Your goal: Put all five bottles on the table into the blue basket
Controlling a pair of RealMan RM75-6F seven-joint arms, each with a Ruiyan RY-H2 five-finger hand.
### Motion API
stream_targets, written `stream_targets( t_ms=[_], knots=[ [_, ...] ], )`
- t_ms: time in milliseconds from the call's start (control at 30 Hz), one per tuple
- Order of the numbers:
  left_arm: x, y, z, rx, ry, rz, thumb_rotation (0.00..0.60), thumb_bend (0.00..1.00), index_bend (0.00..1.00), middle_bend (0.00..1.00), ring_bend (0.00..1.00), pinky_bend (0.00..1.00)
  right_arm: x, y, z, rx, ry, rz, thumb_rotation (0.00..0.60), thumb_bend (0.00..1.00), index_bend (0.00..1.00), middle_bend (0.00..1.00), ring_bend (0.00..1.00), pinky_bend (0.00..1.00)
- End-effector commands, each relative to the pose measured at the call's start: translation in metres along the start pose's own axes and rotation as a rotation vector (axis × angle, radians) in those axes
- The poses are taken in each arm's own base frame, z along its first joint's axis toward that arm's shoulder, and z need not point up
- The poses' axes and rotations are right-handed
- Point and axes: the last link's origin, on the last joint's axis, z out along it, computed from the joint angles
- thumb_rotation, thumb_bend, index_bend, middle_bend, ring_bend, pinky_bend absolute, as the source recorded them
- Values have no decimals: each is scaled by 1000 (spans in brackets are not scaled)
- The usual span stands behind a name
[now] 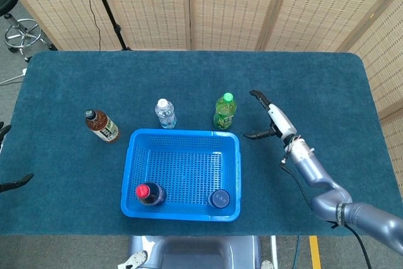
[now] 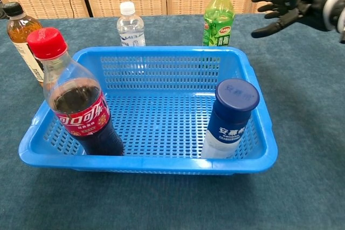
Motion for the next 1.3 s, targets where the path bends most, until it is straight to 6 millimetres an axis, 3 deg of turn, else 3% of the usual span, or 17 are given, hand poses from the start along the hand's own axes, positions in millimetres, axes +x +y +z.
stream_targets(
  t_ms=[33, 233, 300, 667, 733, 800, 867, 967, 1167, 1300],
  knots=[
    [-1, 0, 3, 10, 1, 4, 600, 38, 0, 0, 0, 0, -11, -4, 21, -14, -2, 10, 600, 0, 0, 0, 0, 0],
    [-3, 2, 2, 13, 9, 24, 600, 38, 0, 0, 0, 0, -33, -11, 48, -47, -21, 77, 600, 0, 0, 0, 0, 0],
    [-3, 1, 3, 25, 12, 26, 600, 38, 0, 0, 0, 0, -51, -18, 55, -43, -65, 111, 600, 0, 0, 0, 0, 0],
    [-6, -1, 9, 53, 6, 34, 600, 38, 0, 0, 0, 0, -67, -15, 80, -46, -24, 214, 600, 0, 14, 3, 0, 12],
    [-7, -1, 10, 54, 2, 33, 600, 38, 0, 0, 0, 0, -67, -14, 84, -39, 5, 212, 600, 0, 93, 77, 52, 95],
    [-7, -1, 10, 56, -1, 33, 600, 38, 0, 0, 0, 0, -67, -13, 88, -35, 45, 223, 600, 10, 256, 263, 221, 283],
    [-7, -2, 10, 60, -1, 30, 600, 38, 0, 0, 0, 0, -66, -13, 91, -29, 93, 235, 600, 123, 463, 485, 446, 527],
    [-7, -2, 11, 62, 0, 29, 600, 38, 0, 0, 0, 0, -62, -16, 88, 10, 140, 228, 600, 276, 589, 618, 590, 701],
    [-6, -1, 10, 60, 4, 30, 600, 38, 0, 0, 0, 0, -50, -28, 75, 87, 157, 186, 600, 338, 606, 636, 617, 743],
    [-7, 0, 9, 49, 4, 32, 600, 38, 0, 0, 0, 0, -32, -53, 59, 192, 166, 176, 600, 341, 609, 636, 617, 743]
  ],
)
